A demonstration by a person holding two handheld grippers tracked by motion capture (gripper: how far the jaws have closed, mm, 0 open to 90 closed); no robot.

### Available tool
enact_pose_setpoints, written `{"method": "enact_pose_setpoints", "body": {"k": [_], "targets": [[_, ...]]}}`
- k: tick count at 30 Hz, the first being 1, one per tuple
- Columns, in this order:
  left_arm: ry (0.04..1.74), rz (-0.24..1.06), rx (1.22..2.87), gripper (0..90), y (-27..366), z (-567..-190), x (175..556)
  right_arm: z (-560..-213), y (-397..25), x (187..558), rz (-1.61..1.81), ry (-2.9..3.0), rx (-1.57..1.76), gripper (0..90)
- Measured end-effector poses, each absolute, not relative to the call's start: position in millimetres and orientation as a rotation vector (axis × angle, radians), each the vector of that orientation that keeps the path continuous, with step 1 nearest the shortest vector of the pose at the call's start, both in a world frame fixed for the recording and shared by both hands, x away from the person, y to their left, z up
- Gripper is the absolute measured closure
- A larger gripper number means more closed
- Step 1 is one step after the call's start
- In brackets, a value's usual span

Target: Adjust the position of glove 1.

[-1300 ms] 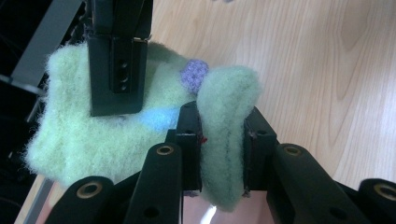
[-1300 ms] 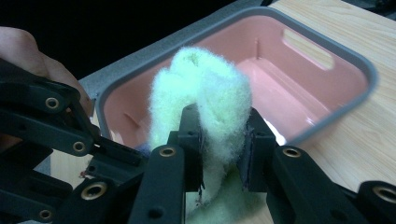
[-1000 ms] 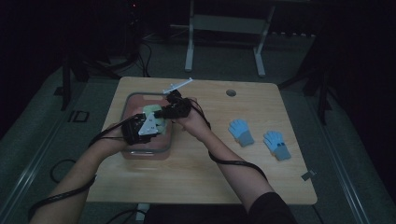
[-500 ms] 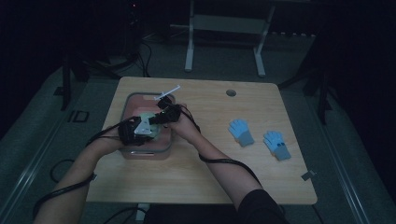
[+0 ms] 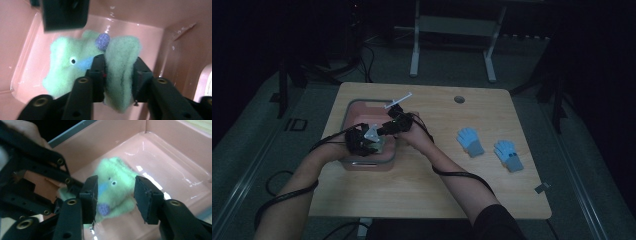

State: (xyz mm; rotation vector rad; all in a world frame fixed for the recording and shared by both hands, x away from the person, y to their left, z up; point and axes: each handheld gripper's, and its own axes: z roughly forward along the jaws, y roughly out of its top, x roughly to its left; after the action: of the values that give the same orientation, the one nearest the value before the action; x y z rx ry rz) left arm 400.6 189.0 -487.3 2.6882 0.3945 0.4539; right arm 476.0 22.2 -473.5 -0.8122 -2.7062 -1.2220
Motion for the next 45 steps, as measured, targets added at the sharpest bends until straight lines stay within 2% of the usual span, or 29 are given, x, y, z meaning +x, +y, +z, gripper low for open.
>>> {"method": "enact_pose_setpoints", "body": {"k": [1, 2, 3, 4, 6, 8, 11, 16, 28, 32, 45], "targets": [[0.414, 0.455, 2.682, 55.5, 189, -486, 401, -471, 17, 473, -1.241, -2.704, -0.797, 51.5], [0.428, 0.453, 2.677, 55.5, 189, -485, 401, -471, 17, 473, -1.241, -2.704, -0.797, 50.1], [0.46, 0.473, 2.689, 43.8, 189, -483, 401, -467, 11, 470, -1.251, -2.719, -0.78, 49.0], [0.46, 0.473, 2.689, 38.9, 189, -483, 401, -467, 11, 470, -1.251, -2.719, -0.78, 49.0], [0.486, 0.478, 2.672, 38.6, 191, -479, 400, -463, 4, 467, -1.273, -2.705, -0.767, 48.0], [0.524, 0.477, 2.643, 30.2, 191, -475, 399, -458, -3, 463, -1.295, -2.702, -0.758, 48.0], [0.542, 0.46, 2.608, 22.5, 190, -466, 396, -453, -14, 458, -1.327, -2.693, -0.748, 48.0], [0.62, 0.507, 2.539, 14.9, 188, -458, 392, -444, -36, 447, -1.368, -2.704, -0.736, 48.4], [0.639, 0.489, 2.379, 4.7, 156, -439, 372, -444, -84, 432, -1.379, -2.74, -0.752, 48.0], [0.619, 0.435, 2.34, 3.6, 141, -437, 365, -448, -99, 432, -1.384, -2.737, -0.78, 48.0], [0.488, 0.374, 2.294, 2.8, 93, -449, 348, -454, -143, 428, -1.418, -2.759, -0.841, 48.4]]}}
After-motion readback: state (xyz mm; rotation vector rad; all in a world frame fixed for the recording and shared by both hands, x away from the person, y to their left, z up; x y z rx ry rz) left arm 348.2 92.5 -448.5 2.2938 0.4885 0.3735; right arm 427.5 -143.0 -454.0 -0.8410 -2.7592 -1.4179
